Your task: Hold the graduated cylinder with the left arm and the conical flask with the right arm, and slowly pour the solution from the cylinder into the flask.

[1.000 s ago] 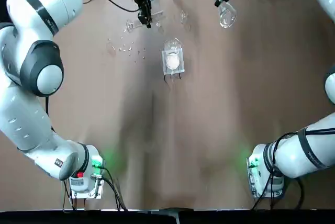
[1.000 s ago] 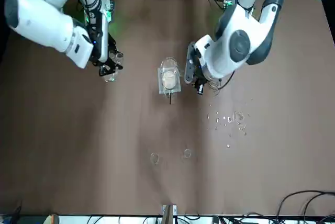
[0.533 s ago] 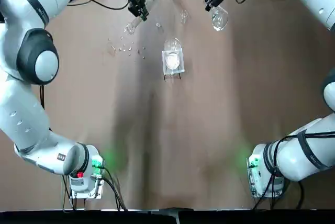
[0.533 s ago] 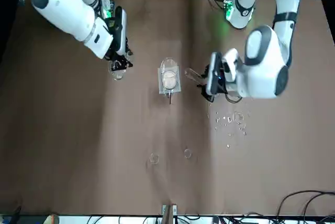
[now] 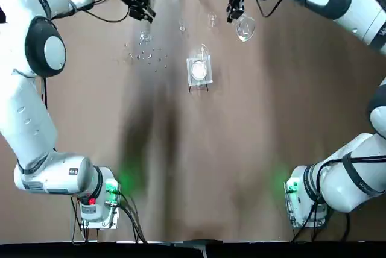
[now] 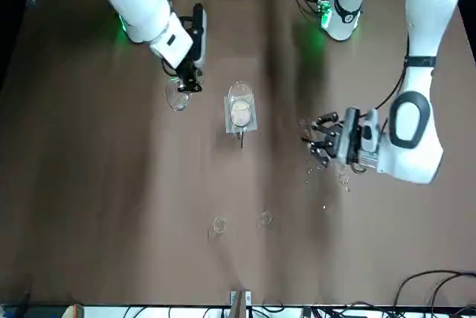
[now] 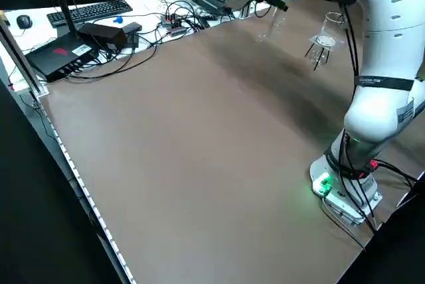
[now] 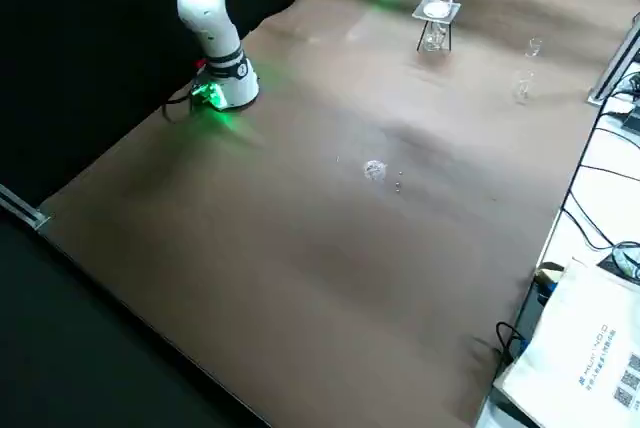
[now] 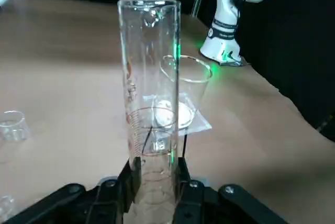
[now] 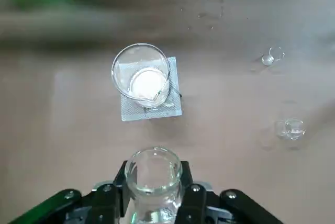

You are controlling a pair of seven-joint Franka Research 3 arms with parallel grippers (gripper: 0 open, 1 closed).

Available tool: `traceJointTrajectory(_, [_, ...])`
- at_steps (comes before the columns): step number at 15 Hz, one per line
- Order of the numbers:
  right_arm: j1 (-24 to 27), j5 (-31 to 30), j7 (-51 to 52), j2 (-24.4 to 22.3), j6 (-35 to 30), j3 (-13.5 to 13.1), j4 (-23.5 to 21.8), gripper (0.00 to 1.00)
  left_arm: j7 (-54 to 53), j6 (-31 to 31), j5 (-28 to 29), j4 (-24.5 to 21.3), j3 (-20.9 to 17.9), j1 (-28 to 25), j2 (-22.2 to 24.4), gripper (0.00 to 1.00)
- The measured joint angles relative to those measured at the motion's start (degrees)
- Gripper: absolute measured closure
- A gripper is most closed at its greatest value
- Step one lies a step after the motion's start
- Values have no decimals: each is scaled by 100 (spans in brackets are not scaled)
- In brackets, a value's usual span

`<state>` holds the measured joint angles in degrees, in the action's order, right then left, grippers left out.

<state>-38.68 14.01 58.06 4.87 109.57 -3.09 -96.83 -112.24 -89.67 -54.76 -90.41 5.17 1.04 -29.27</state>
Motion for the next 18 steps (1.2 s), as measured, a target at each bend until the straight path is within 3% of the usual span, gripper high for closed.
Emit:
traceJointTrajectory(12, [-682, -775, -833, 399, 364, 3, -13, 61, -2183, 185, -390, -8, -10, -1459, -1397, 66])
traceJointTrajectory(18, [-921, -1219, -1250, 626, 433, 4, 63, 61, -2456, 188, -390, -7, -36, -1662, -1547, 66])
